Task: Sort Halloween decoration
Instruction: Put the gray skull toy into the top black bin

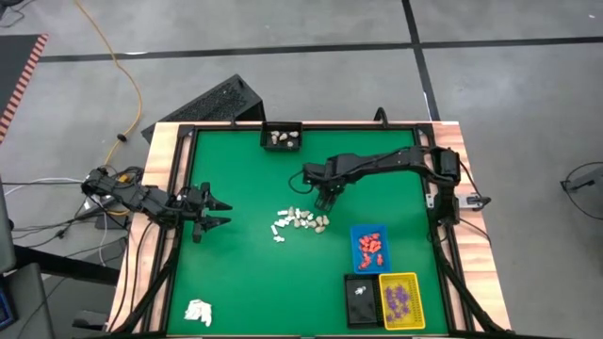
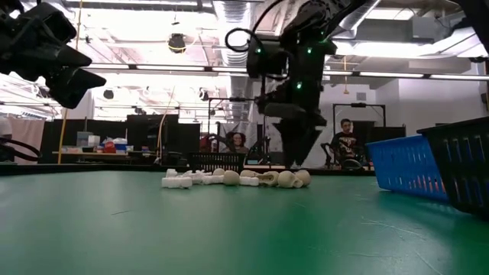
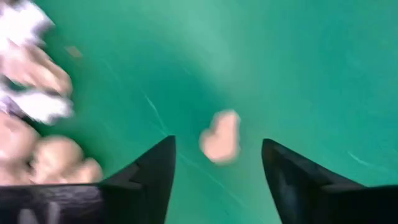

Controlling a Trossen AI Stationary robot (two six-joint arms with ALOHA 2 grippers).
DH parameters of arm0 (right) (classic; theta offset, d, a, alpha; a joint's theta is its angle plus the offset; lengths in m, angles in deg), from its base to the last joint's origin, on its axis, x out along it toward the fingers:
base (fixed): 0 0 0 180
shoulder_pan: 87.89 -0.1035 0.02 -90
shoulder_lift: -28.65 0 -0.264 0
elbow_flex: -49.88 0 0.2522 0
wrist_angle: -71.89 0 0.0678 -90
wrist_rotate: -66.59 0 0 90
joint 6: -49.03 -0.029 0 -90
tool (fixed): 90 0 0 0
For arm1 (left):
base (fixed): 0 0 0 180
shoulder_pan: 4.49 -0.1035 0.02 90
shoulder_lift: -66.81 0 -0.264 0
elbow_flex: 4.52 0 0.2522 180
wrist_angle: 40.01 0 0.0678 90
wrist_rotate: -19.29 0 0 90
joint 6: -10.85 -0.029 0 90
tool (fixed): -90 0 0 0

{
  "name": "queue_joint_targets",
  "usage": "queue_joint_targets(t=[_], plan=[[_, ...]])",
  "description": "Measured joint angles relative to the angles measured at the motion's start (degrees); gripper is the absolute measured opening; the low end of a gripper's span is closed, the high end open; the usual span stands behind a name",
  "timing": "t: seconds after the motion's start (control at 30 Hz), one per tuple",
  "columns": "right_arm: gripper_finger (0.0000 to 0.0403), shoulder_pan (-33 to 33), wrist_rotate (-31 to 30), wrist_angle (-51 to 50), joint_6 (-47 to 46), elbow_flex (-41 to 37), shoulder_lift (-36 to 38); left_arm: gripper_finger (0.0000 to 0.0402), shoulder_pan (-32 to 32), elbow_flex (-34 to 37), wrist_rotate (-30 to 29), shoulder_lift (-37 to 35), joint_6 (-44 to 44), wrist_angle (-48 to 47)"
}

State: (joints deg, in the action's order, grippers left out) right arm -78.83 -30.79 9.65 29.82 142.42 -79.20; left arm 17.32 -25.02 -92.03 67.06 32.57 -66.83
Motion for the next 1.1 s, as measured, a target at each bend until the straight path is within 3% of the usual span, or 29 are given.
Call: queue_joint_targets(t=[0.5, 0.87, 1.1], plan=[[0.0238, 0.83, 0.55, 8.11, -1.95, -8.13, 0.13, 0.0189, 0.02, 0.00, 0.74, 0.01, 1.45, 0.04], [0.0199, 5.21, 6.11, 10.78, 2.59, -9.00, 0.11, 0.0189, 0.02, 0.00, 0.49, 0.02, 1.45, 0.07], [0.0158, 6.18, 6.36, 11.35, 3.20, -9.00, 0.02, 0.0189, 0.02, 0.00, 0.46, 0.02, 1.52, 0.07]])
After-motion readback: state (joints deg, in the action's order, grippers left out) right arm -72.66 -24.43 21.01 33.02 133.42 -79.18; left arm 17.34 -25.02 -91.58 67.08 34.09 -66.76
